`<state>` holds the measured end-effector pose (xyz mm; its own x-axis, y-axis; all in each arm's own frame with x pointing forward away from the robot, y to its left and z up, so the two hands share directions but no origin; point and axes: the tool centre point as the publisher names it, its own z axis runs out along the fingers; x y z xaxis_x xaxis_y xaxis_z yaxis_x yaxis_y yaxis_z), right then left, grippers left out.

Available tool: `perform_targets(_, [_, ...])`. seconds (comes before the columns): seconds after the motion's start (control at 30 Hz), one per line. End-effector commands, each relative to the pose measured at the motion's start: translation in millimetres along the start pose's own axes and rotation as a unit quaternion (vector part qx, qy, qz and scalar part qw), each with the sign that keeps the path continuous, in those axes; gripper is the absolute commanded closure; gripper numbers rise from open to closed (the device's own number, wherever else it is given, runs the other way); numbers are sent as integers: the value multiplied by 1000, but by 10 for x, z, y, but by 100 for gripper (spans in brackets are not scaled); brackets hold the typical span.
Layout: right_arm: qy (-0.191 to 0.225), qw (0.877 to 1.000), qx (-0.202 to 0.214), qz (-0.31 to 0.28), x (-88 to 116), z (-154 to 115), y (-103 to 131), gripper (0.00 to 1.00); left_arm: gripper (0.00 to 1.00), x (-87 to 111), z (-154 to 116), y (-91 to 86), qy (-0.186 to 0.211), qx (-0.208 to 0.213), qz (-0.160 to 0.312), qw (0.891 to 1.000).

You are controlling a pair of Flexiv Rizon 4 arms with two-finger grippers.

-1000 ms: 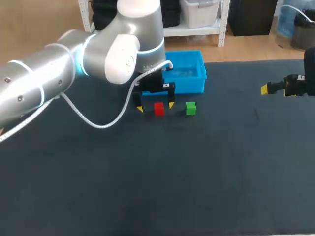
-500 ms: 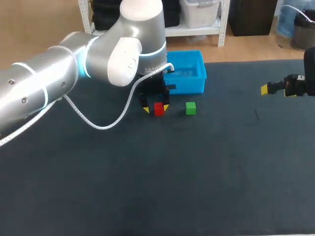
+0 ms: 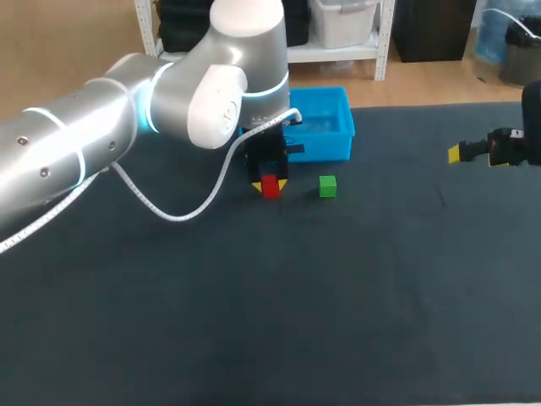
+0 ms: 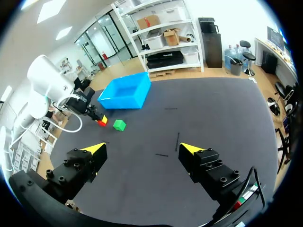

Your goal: Use the left arm to pick the red cube and place it into the blue plastic box first, then use the right arm to grasp the green cube and put it into the same blue plastic box after the first action is fully finished.

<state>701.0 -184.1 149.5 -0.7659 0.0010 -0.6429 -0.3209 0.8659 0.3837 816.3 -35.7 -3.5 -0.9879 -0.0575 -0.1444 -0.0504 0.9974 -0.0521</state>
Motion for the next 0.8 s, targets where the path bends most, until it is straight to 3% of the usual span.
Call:
perform_targets(0.03, [0,1000,0,0,1,-4,-2,0,100,-14,-77,-22,-4,0,4,1000])
perform_targets(0.63, [0,1000,0,0,1,-4,-2,0,100,-119,-1016,-21,-53,20,41,998])
perform_targets(0.8, [0,1000,0,0,1,-4,-2,0,100,-107,-1128,-1,-65,20,49,996])
